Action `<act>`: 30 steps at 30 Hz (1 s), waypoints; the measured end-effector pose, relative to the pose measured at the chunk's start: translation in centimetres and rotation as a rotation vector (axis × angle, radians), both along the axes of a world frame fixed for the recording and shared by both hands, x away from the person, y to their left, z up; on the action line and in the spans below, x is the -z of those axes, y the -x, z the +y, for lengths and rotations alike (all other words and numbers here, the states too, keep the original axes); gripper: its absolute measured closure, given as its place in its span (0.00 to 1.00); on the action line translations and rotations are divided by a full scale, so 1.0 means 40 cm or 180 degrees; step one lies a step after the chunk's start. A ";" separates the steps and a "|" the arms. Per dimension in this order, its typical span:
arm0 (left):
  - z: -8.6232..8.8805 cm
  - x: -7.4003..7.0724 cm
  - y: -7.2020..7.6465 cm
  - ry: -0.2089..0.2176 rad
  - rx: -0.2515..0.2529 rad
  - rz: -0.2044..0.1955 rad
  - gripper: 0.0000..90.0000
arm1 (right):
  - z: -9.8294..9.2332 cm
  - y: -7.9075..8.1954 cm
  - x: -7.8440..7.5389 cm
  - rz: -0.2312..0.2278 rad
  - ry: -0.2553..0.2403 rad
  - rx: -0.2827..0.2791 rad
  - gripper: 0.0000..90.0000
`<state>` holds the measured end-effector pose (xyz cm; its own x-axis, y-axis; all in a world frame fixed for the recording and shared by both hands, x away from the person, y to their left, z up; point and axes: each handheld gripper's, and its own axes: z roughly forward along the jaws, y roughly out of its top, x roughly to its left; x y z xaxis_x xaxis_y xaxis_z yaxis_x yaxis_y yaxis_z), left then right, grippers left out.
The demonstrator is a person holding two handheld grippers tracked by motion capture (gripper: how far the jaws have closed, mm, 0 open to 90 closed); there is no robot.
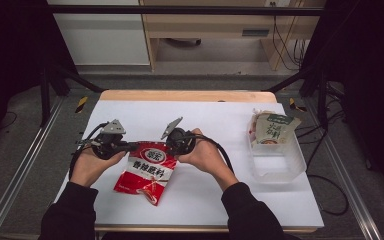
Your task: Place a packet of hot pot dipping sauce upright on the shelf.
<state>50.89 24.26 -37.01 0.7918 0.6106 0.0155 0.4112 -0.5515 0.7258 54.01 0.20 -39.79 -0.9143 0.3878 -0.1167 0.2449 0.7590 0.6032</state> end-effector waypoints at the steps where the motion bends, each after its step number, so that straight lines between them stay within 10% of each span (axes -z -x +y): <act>1: 0.002 0.000 0.000 0.0012 -0.0008 0.0002 1.00 | 0.002 0.001 -0.001 -0.0002 -0.0006 -0.0001 0.91; 8: 0.014 0.007 0.001 0.0079 -0.0050 0.0018 0.97 | 0.011 0.008 -0.012 0.0003 0.0054 -0.0071 1.00; 17: 0.037 0.023 0.008 0.0218 -0.0236 -0.0086 0.46 | -0.009 0.005 -0.052 -0.0038 0.0077 -0.0088 1.00; 30: 0.083 0.062 0.023 0.0032 -0.0371 -0.0100 0.30 | -0.050 0.005 -0.148 -0.0223 0.0049 -0.0065 1.00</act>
